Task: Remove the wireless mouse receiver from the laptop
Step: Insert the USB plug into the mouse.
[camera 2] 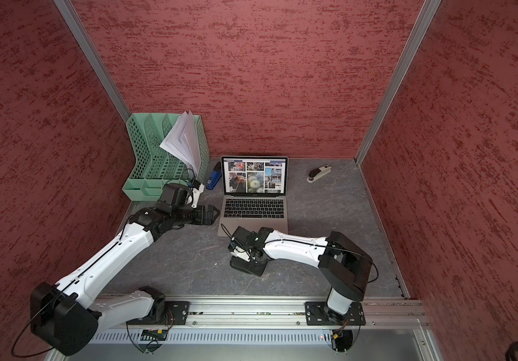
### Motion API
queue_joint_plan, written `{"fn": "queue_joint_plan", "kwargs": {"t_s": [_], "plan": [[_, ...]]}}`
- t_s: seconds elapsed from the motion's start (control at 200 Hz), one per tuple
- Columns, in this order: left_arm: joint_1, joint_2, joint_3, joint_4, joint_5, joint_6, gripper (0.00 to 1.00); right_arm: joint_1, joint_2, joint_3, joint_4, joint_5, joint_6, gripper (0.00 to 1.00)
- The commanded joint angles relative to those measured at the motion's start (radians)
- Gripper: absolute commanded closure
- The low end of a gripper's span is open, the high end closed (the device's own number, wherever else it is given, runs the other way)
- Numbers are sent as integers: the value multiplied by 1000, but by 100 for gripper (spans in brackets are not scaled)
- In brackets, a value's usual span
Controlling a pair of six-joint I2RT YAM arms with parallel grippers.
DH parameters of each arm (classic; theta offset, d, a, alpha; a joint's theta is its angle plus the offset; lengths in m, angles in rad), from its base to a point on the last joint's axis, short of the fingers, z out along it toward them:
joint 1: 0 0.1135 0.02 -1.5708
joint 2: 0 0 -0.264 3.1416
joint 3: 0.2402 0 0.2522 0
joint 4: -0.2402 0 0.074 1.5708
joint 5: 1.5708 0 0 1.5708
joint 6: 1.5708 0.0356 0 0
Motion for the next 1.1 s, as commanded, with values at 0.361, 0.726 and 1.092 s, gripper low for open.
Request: {"fn": "queue_joint_plan", "kwargs": {"t_s": [0.361, 0.726, 1.092], "plan": [[13, 2, 9, 10, 17, 13, 0, -2, 19, 13, 0, 13, -10, 100], [13, 0, 8, 10, 22, 14, 0, -2, 23, 22, -9, 18, -4, 100], [13, 0, 8, 10, 23, 14, 0, -3, 26, 37, -13, 26, -4, 93]]}}
